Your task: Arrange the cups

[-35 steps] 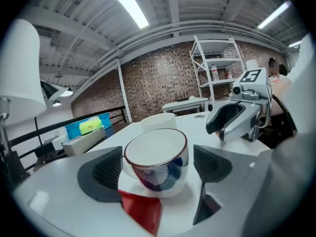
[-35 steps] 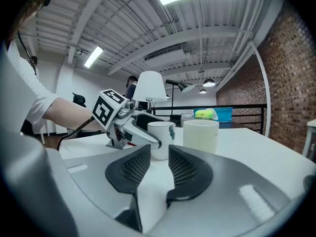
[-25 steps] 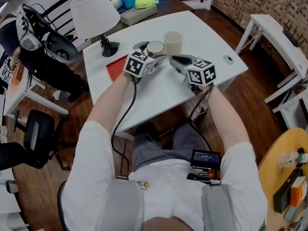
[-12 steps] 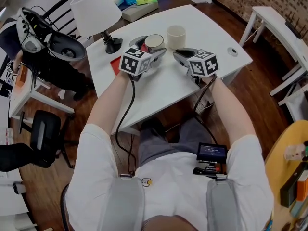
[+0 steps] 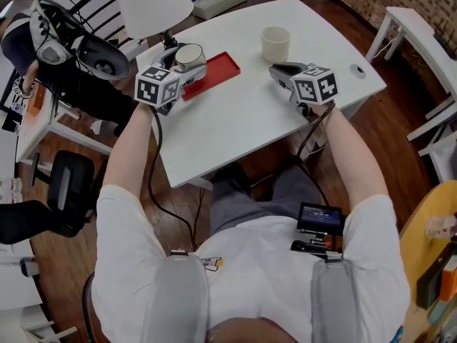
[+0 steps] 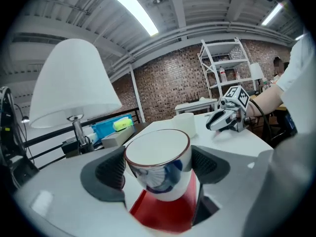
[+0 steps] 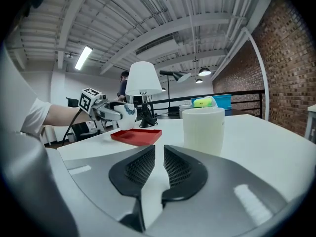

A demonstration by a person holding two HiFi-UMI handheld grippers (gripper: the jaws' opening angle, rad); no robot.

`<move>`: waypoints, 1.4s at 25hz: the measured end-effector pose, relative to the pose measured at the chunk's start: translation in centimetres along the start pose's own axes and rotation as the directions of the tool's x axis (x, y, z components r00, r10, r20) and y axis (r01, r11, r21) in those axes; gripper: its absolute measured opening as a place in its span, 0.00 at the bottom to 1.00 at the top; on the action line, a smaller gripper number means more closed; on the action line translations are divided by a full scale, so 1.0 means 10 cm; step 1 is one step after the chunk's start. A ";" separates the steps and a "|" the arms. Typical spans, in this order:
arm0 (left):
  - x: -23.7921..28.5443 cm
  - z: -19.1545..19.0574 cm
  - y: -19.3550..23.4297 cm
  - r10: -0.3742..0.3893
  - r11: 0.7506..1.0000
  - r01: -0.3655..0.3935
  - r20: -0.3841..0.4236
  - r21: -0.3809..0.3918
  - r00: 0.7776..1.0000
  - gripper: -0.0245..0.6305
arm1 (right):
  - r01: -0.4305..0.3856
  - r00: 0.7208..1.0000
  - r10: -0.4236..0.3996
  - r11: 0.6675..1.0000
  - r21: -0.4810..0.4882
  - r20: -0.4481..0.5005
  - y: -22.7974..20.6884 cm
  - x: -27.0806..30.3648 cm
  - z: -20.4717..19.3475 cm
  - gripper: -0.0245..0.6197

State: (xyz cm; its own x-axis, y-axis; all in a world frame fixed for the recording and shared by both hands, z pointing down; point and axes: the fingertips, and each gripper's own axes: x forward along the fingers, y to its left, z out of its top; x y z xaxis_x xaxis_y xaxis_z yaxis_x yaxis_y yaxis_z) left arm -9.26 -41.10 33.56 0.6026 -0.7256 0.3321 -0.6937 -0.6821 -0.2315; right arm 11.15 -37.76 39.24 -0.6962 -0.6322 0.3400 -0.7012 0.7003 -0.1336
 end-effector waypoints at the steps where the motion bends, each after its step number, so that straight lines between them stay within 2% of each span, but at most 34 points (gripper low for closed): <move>1: -0.04 -0.05 0.04 -0.004 1.000 0.004 -0.002 0.000 1.000 0.67 | 0.000 1.000 0.000 1.000 0.000 0.000 0.00 0.00 0.00 0.12; 12: -0.15 -0.50 0.11 -0.128 0.992 0.128 0.005 0.006 0.992 0.67 | 0.001 1.000 -0.001 1.000 0.003 -0.001 0.00 0.03 0.00 0.12; 17: -0.19 -0.52 0.14 -0.169 0.986 0.169 0.059 0.008 0.984 0.67 | 0.002 1.000 -0.002 1.000 0.003 0.002 0.01 0.03 -0.01 0.11; 22: -0.18 -0.53 0.14 -0.229 0.972 0.227 0.029 0.053 0.973 0.67 | 0.003 1.000 -0.003 1.000 0.003 0.002 0.00 0.03 0.00 0.11; 27: -0.18 -0.56 0.13 -0.235 0.972 0.233 0.037 0.040 0.971 0.68 | 0.005 1.000 -0.005 1.000 0.006 -0.002 0.00 0.03 -0.01 0.11; 31: -0.14 -0.76 0.12 -0.235 0.970 0.236 -0.030 0.050 0.972 0.67 | 0.007 1.000 -0.007 1.000 0.005 -0.003 0.00 0.03 -0.01 0.10; 35: -0.18 -0.73 0.16 -0.223 0.974 0.223 -0.002 0.035 0.975 0.67 | 0.009 1.000 -0.009 1.000 0.002 -0.008 0.00 0.04 -0.02 0.10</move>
State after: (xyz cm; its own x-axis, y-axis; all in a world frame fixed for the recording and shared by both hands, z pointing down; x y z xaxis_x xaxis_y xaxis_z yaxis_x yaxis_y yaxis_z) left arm -14.29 -40.25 39.23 0.7412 -0.5551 0.3776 -0.5276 -0.8294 -0.1837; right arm 10.92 -38.00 39.53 -0.6888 -0.6358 0.3483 -0.7076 0.6941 -0.1322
